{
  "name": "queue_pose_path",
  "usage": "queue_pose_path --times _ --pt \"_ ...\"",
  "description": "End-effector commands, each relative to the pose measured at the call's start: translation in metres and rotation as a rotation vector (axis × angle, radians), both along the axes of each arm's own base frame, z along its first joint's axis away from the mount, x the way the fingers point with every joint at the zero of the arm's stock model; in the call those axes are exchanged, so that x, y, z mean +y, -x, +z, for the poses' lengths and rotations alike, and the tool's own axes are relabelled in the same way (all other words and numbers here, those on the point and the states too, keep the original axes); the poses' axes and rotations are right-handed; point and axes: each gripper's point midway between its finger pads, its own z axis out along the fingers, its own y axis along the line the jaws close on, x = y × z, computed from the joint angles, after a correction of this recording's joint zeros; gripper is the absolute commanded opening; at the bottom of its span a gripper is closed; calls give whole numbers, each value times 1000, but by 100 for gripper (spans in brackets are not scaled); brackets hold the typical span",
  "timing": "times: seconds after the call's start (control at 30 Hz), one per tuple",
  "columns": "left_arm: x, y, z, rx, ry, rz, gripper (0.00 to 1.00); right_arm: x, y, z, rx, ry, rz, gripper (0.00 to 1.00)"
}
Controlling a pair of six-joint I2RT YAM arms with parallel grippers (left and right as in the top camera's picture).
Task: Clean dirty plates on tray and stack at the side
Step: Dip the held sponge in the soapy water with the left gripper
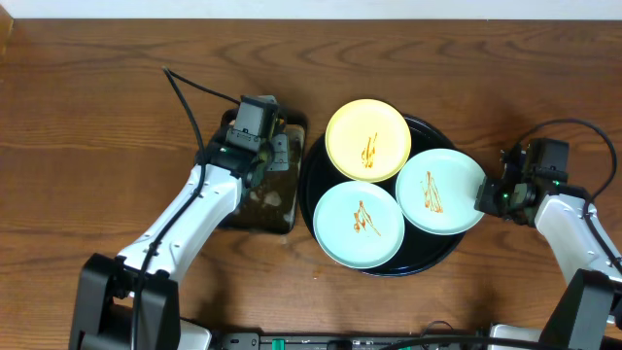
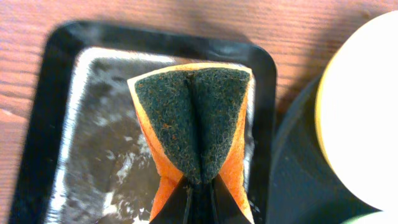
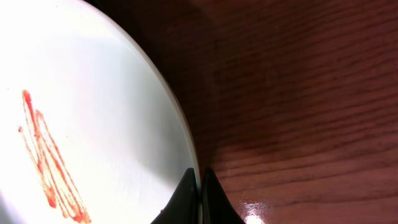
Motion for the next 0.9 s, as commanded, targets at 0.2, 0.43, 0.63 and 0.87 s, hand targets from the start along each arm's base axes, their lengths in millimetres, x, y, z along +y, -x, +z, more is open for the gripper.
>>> queue_pose_path --times 0.2,0.43,0.63,0.87 --pt "5 -25 35 -166 -74 -32 8 -4 0 0 7 17 -6 1" --pt "15 -37 63 -279 -111 16 7 -4 0 0 6 17 -6 1" --pt "16 -29 58 -242 -107 18 8 -4 0 0 6 16 -6 1" --pt "16 2 23 -44 -34 87 7 -4 0 0 6 16 -6 1"
